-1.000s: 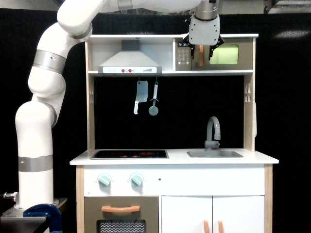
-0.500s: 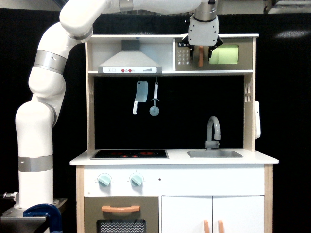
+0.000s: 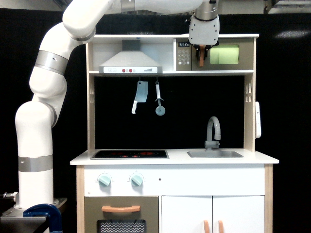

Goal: Open the oven door

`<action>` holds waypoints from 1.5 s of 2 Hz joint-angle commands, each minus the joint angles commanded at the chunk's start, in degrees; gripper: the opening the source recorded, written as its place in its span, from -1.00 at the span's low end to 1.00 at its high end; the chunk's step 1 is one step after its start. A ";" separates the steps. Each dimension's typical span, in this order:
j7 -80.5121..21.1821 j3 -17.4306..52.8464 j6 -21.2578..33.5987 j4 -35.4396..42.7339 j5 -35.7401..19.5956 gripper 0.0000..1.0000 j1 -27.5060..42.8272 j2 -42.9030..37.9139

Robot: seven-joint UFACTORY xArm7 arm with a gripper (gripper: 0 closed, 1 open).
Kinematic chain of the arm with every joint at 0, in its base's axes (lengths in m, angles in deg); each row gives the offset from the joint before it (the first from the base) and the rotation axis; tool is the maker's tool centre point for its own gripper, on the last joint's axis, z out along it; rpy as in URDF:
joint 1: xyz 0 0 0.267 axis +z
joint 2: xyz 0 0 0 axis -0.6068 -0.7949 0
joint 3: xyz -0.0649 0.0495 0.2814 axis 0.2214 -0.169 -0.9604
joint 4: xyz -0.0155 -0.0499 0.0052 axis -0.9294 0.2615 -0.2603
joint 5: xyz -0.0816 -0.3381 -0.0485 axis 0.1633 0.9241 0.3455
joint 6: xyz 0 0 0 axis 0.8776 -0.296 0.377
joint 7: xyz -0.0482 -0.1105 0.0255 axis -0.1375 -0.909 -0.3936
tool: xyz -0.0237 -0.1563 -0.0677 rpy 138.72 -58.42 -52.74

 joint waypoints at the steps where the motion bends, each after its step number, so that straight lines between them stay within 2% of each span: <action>1: -1.31 -1.02 2.36 3.16 -0.07 -1.00 -3.48 -2.41; 3: -2.82 -3.13 7.49 11.57 0.20 -1.00 -9.78 -8.32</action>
